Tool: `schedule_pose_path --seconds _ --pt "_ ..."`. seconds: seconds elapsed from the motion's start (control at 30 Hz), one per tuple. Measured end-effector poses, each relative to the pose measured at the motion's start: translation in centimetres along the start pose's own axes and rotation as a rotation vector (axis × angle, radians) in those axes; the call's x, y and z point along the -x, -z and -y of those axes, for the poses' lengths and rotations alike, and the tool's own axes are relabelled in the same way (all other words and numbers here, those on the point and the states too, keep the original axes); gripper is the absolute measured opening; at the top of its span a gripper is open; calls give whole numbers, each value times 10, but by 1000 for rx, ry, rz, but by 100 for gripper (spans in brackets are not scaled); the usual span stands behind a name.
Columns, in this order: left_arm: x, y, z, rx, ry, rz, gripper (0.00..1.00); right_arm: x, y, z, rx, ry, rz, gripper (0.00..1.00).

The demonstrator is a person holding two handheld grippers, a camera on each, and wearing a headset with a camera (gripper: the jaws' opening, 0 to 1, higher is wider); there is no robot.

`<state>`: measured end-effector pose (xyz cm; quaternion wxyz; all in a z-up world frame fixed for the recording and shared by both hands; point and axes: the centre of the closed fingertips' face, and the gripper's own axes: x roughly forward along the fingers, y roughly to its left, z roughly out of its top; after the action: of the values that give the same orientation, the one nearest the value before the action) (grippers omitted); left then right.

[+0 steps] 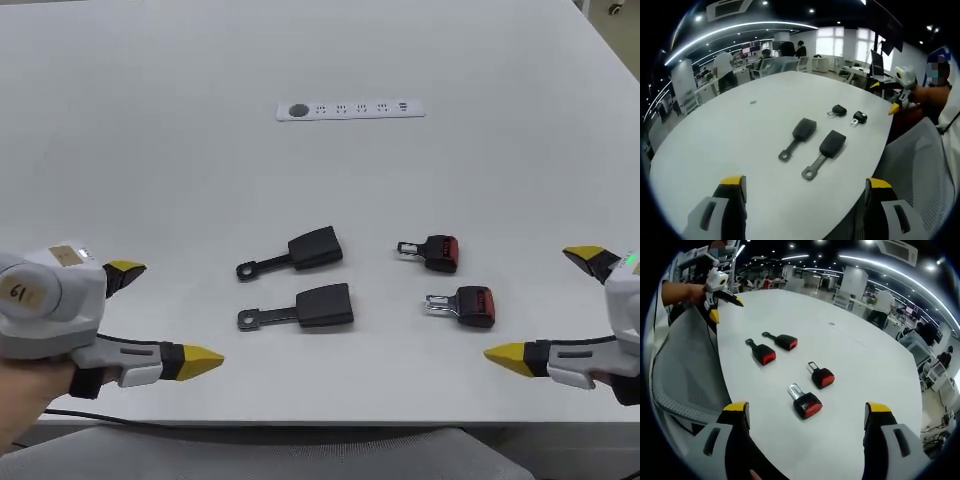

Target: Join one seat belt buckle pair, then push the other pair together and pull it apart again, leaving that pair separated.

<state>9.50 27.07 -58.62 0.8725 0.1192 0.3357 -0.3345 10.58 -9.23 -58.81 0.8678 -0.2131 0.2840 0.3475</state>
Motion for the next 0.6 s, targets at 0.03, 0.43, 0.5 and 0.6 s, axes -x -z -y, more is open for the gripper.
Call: schedule_pose_path --seconds 0.03,0.43,0.5,0.6 --pt "0 -1 0 -2 -1 0 100 0 0 0 -1 -1 0 97" --pt "-2 1 6 -13 11 -15 100 -2 2 -1 22 -11 -7 100" --pt "-3 -2 8 -45 8 1 100 -2 2 0 29 -11 -7 100" --pt "-4 -3 3 -46 2 2 100 -2 1 1 30 -9 -4 100"
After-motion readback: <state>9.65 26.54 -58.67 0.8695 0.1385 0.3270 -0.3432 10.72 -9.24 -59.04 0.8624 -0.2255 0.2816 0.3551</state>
